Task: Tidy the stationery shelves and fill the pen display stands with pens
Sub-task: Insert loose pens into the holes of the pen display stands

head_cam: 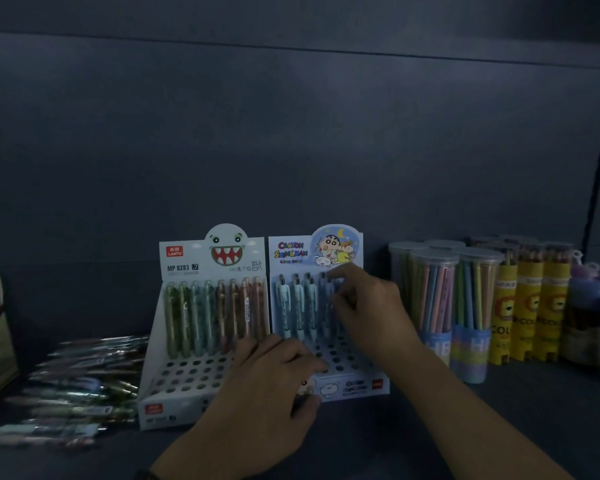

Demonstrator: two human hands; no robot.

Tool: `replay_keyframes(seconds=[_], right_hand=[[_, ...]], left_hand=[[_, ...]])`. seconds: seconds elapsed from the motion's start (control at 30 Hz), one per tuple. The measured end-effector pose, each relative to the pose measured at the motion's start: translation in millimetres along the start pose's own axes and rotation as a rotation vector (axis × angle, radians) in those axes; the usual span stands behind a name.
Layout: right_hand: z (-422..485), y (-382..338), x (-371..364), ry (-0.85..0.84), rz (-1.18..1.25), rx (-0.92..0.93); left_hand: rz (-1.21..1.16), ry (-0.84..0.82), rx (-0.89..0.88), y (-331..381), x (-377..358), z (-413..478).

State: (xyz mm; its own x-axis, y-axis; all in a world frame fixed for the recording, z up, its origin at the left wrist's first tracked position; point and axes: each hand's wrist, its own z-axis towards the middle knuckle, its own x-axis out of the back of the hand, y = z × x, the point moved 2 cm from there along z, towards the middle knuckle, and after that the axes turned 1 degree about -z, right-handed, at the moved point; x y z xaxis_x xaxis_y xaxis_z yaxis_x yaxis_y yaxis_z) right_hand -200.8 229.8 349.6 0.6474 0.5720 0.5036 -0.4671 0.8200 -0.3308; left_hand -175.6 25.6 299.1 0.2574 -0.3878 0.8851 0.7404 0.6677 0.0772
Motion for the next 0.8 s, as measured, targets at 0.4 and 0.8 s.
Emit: replay_keyframes(seconds=[0.4, 0.8], right_hand=[[-6, -10, 3, 0.082, -0.034, 0.031], [-33, -149, -56, -0.079, 0.114, 0.094]], left_hand=[[-0.278, 0.058, -0.077, -6, 20, -1], [-0.159, 0.293, 0.201, -128, 109, -146]])
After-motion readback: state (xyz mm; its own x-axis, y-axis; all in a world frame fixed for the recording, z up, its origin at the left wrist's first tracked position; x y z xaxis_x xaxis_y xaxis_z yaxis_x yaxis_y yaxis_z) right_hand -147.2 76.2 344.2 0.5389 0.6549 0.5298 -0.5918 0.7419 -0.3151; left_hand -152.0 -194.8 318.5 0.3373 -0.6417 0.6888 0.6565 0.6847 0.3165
